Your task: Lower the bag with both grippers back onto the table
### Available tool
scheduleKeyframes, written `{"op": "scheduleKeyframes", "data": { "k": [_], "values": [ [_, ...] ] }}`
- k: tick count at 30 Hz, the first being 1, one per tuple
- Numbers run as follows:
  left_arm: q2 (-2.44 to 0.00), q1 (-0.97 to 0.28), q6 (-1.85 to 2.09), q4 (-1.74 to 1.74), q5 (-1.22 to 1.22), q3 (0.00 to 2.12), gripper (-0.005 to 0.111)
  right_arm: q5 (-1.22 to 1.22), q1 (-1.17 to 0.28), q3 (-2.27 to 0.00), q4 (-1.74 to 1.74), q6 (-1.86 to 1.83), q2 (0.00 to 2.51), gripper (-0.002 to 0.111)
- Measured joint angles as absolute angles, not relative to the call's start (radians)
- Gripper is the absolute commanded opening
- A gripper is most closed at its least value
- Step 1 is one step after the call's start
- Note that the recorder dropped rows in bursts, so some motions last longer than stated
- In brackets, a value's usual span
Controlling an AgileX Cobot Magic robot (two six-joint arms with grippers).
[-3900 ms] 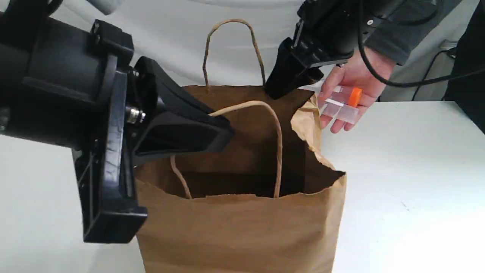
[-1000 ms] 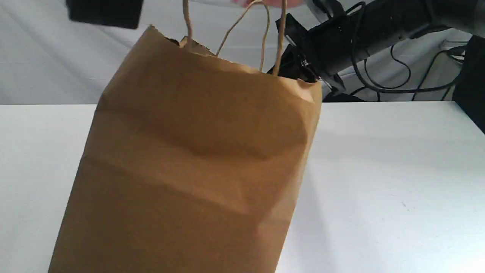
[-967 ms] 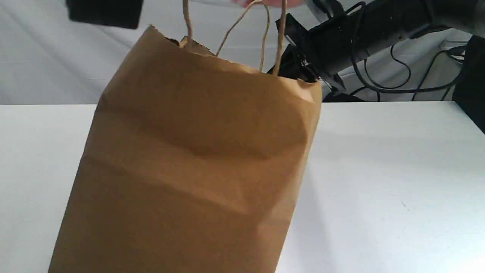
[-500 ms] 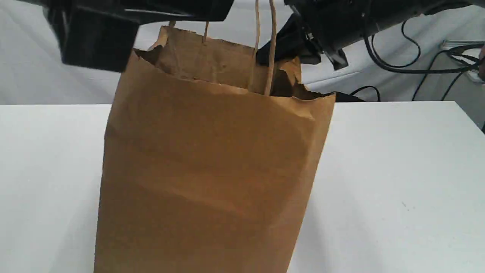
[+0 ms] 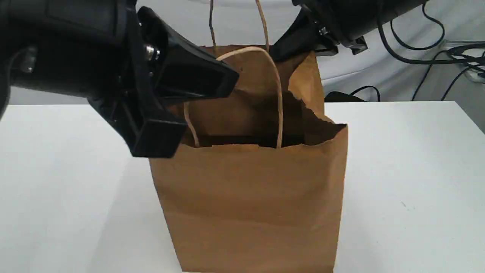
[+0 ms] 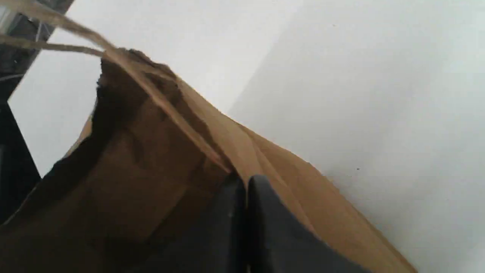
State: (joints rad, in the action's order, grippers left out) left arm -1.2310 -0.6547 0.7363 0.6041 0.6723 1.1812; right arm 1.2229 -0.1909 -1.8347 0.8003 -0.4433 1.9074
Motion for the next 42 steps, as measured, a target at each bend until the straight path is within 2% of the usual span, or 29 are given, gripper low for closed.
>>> {"op": "scheduleKeyframes", "data": {
  "k": [30, 34, 39, 42],
  "values": [
    [-1.268, -0.655, 0.758, 0.68, 0.605, 1.124, 0.001, 1.221, -0.208, -1.787, 0.679, -0.457, 1.901, 0.0],
    [-1.268, -0.655, 0.762, 0.682, 0.596, 1.124, 0.014, 1.221, -0.208, -1.787, 0.679, -0.457, 1.901, 0.006],
    [-1.268, -0.655, 0.762, 0.686, 0.593, 1.124, 0.049, 1.221, -0.208, -1.787, 0.679, -0.457, 1.901, 0.02],
    [-1.268, -0.655, 0.762, 0.689, 0.586, 1.124, 0.059, 1.221, -0.208, -1.787, 0.679, -0.457, 1.901, 0.025]
  ]
}}
